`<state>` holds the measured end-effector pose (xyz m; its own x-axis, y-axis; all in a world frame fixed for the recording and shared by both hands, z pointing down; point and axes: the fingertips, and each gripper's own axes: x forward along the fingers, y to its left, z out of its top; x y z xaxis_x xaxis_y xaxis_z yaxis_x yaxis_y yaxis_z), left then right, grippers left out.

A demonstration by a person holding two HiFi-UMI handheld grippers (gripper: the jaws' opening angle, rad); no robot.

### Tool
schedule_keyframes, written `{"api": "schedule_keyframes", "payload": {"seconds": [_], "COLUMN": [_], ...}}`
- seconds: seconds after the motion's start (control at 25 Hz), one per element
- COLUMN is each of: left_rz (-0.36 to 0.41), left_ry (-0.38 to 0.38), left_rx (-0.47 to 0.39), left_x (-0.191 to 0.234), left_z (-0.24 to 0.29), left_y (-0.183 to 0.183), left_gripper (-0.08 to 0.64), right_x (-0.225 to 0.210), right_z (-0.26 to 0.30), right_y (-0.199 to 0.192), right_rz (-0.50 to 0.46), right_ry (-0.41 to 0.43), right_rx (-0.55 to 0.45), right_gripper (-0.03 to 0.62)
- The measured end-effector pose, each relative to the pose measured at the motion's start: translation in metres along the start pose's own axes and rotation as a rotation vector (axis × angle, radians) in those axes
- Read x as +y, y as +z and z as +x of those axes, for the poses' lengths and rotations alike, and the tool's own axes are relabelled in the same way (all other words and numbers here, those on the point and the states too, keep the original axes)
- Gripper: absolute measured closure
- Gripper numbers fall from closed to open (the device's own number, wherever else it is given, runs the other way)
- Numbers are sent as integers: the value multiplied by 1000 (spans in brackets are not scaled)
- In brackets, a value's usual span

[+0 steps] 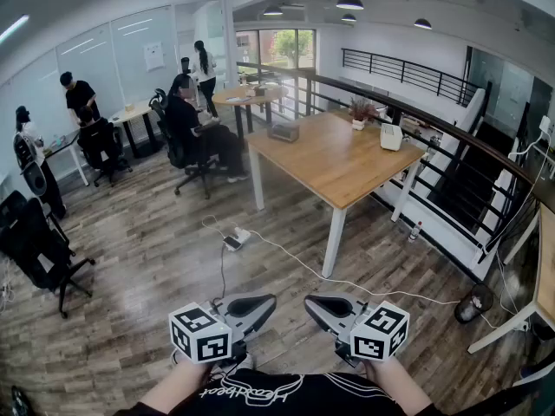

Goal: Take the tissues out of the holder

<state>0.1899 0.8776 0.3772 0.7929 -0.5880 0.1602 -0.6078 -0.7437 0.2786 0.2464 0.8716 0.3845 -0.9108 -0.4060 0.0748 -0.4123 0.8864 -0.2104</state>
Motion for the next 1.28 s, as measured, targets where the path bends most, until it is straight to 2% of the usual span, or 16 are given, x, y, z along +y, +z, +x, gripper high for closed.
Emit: {"api": "schedule_keyframes", "payload": {"seconds": [0.36,0.52,0.64,1.0,1.28], "left_rz": [3,-1,-8,-24,-39], "left_ry": [-5,5,21,50,18], "left_rx": [7,16,19,14,31], "left_x": [-5,-2,7,51,113], "left_z": [9,8,4,3,28], "left_y": [-3,-6,-6,0,11], "left_gripper": [548,548,548,548,548], "right_x": [-7,-11,-15,-35,-87], "right_z": [-9,-9,0,42,85], "right_y": [-1,-4,-6,-7,-10], "right_rz": [-7,50,55,48,57], "right_ry": [-24,-1,8,35,-6], "right_rx": [-12,-37,-30,-1,33], "right_gripper": [575,575,575,574,575]}}
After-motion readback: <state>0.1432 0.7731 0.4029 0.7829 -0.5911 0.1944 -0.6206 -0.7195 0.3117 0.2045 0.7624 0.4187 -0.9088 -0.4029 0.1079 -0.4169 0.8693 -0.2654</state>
